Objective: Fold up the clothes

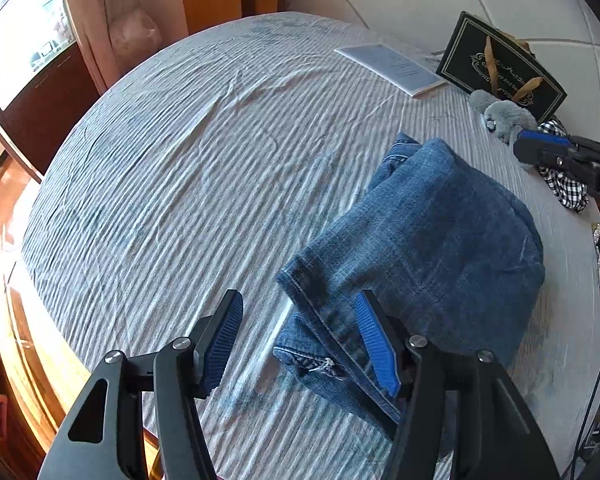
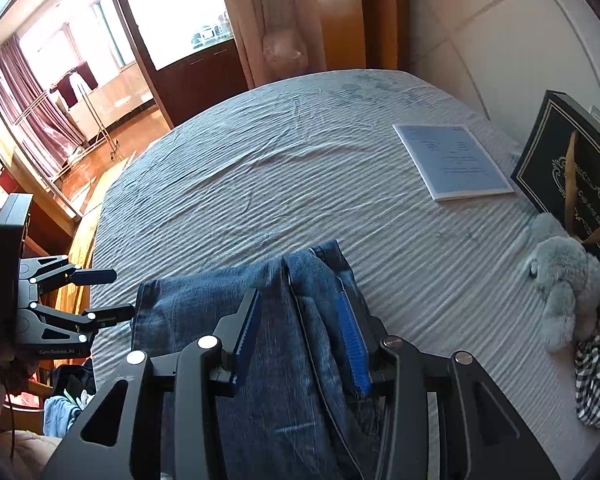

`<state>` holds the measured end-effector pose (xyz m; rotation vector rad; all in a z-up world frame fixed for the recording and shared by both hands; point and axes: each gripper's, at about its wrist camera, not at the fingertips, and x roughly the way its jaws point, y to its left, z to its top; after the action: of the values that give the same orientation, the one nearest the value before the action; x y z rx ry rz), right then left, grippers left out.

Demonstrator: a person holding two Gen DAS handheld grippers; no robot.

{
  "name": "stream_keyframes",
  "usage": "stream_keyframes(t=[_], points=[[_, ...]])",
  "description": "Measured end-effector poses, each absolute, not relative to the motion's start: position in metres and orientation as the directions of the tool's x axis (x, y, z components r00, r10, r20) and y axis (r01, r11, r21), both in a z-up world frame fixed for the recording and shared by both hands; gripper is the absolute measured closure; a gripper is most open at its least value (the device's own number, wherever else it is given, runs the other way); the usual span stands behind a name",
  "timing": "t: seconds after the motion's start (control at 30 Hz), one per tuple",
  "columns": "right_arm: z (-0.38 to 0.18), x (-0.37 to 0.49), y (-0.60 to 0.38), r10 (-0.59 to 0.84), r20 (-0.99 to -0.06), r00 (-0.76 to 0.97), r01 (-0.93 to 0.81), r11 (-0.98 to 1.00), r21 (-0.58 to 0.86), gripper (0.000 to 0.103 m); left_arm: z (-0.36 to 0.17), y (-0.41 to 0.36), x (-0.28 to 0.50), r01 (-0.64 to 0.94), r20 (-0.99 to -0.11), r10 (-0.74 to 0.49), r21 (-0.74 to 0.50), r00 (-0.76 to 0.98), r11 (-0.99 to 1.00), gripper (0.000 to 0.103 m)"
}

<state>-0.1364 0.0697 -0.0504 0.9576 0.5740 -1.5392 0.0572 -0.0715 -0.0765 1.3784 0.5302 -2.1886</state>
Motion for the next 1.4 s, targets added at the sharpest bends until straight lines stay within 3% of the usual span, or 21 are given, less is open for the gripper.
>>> stream_keyframes(t=[0.4, 0.57, 0.7, 0.8, 0.87, 0.9, 0.93, 1.0, 1.2, 1.4], points=[[-0.088, -0.129, 0.168, -0.508, -0.861, 0.037, 0.905, -0.349, 0.245, 0.063, -0.063, -0.03, 0.002, 0.438, -0.886, -0.185, -0.022, -0.424, -0.899, 0.043], [-0.1, -0.117, 0.16, -0.496, -0.865, 0.078, 0.877, -0.378, 0.296, 0.063, -0.077, -0.036, -0.032, 0.329, -0.894, -0.138, -0.012, -0.427, -0.944, 0.043], [-0.123, -0.125, 0.141, -0.456, -0.89, 0.016, 0.808, -0.518, 0.28, 0.063, -0.112, -0.06, -0.041, 0.237, -0.924, -0.107, 0.018, -0.368, -0.971, 0.043], [-0.14, -0.132, 0.131, -0.43, -0.903, -0.025, 0.727, -0.628, 0.278, 0.062, -0.141, -0.081, -0.042, 0.17, -0.938, -0.074, 0.017, -0.337, -0.985, 0.033], [-0.142, -0.129, 0.132, -0.43, -0.901, -0.062, 0.681, -0.678, 0.277, 0.061, -0.147, -0.091, -0.041, 0.136, -0.935, -0.051, 0.003, -0.351, -0.991, 0.016], [-0.138, -0.126, 0.135, -0.434, -0.897, -0.085, 0.655, -0.703, 0.278, 0.052, -0.147, -0.095, -0.042, 0.114, -0.935, -0.021, -0.021, -0.353, -0.993, 0.016], [-0.135, -0.122, 0.141, -0.436, -0.893, -0.111, 0.628, -0.727, 0.277, 0.033, -0.145, -0.097, -0.042, 0.091, -0.935, -0.002, -0.033, -0.354, -0.995, 0.016], [-0.127, -0.111, 0.153, -0.434, -0.887, -0.161, 0.58, -0.769, 0.271, 0.018, -0.141, -0.099, -0.04, 0.041, -0.933, 0.022, -0.04, -0.358, -0.998, 0.016], [-0.122, -0.078, 0.195, -0.428, -0.87, -0.244, 0.428, -0.853, 0.299, 0.012, -0.124, -0.103, -0.025, -0.059, -0.901, 0.119, -0.104, -0.416, -0.993, 0.016], [-0.13, -0.055, 0.214, -0.408, -0.873, -0.268, 0.329, -0.89, 0.315, 0.011, -0.141, -0.1, -0.033, -0.105, -0.911, 0.149, -0.118, -0.385, -0.988, 0.016]])
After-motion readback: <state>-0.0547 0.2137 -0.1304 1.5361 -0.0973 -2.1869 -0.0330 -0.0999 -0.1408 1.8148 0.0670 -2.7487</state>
